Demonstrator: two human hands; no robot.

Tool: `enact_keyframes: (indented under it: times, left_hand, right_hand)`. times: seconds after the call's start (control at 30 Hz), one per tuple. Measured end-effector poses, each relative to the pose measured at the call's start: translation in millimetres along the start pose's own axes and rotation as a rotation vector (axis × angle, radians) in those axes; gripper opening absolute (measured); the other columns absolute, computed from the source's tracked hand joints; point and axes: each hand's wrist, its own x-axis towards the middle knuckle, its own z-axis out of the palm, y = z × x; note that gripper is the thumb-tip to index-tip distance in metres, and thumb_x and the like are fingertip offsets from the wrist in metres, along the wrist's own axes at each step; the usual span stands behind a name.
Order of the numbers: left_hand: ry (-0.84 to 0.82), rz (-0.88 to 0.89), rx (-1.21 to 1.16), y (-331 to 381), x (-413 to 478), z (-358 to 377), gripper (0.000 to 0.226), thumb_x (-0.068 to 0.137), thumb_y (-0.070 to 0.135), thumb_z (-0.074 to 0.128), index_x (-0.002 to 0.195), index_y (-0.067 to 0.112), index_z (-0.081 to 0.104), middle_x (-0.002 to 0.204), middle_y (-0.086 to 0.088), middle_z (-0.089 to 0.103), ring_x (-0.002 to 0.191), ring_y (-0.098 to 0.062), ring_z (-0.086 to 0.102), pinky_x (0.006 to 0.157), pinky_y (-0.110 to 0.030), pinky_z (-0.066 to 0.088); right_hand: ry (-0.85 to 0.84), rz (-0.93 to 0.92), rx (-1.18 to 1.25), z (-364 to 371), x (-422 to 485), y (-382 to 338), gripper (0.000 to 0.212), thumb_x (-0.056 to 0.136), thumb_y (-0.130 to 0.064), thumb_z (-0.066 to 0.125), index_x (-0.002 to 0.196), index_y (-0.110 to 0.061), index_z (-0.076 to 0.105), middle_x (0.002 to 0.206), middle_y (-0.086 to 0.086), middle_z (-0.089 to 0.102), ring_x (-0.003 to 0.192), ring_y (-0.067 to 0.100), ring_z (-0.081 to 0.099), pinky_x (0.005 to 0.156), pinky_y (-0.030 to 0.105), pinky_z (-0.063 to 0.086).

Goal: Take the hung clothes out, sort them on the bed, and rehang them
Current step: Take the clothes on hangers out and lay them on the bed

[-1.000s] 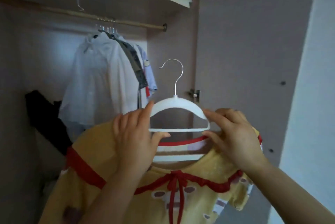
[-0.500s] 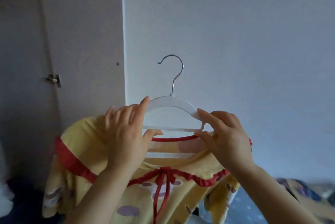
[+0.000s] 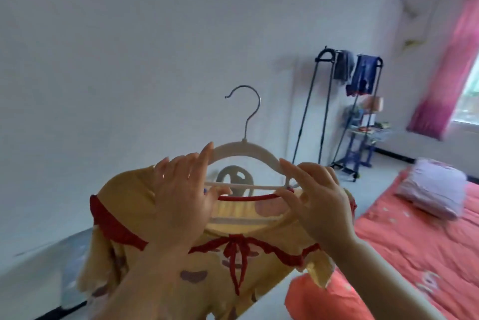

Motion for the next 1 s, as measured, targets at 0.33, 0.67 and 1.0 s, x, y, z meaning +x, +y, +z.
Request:
enact_keyframes:
  times: [0.33,0.67,1.0]
  left_hand:
    - [-0.06,0.155,-0.515,158,18,132,0.081,0.066,0.041,0.076,0.133,0.014,0.038,0.101,-0.008,0.064,0.094,-0.028,0.06,0.092,-0.04,0.037]
    - [-0.155,0.275,-0.648,238,38,233,0.087,0.061,0.04,0.083,0.133,0.017,0.038,0.106,-0.008,0.063,0.097,-0.03,0.059,0.089,-0.048,0.042]
    - [-0.222,0.318,-0.707,335,67,359,0.087,0.059,0.039,0.083,0.13,0.016,0.038,0.104,-0.008,0.063,0.097,-0.031,0.06,0.09,-0.051,0.041]
  right_hand:
    - [0.017,0.135,-0.434,-94,-56,134,0.057,0.062,-0.027,0.085,0.114,-0.018,0.067,0.094,0.004,0.065,0.084,0.023,0.06,0.07,0.037,0.056]
    - [0.019,0.249,-0.722,-106,-77,210,0.056,0.06,-0.028,0.084,0.112,-0.014,0.068,0.094,0.008,0.066,0.081,0.026,0.061,0.063,0.033,0.054]
    - [0.001,0.332,-0.734,-91,-84,356,0.057,0.061,-0.026,0.086,0.113,-0.013,0.068,0.091,0.008,0.065,0.08,0.027,0.059,0.06,0.034,0.053]
